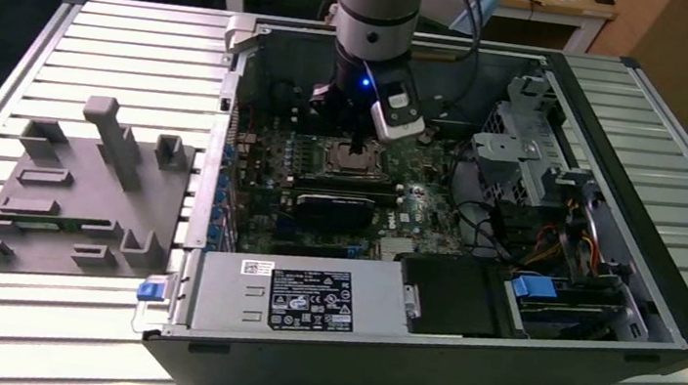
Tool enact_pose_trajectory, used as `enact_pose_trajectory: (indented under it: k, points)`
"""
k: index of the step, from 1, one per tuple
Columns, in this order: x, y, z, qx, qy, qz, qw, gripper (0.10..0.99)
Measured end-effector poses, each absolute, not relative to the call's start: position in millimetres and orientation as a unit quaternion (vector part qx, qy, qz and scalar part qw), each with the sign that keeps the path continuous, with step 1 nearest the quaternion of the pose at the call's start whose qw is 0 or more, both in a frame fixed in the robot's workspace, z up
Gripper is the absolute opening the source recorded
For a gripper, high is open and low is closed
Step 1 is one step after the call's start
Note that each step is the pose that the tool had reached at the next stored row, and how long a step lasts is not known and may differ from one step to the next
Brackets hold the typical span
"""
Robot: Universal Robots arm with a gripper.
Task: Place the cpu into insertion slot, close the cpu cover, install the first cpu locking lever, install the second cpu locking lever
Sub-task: 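Install the second cpu locking lever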
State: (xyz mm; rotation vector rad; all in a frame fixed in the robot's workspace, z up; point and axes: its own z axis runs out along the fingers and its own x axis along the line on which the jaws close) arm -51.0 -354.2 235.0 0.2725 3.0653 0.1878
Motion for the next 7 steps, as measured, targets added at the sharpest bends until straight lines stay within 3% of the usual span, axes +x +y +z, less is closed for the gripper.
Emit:
enact_pose_trajectory:
  k: [7]
  points:
    - [-51.0, -354.1, 235.8, 0.088, 0.994, 0.061, 0.029, 0.102]
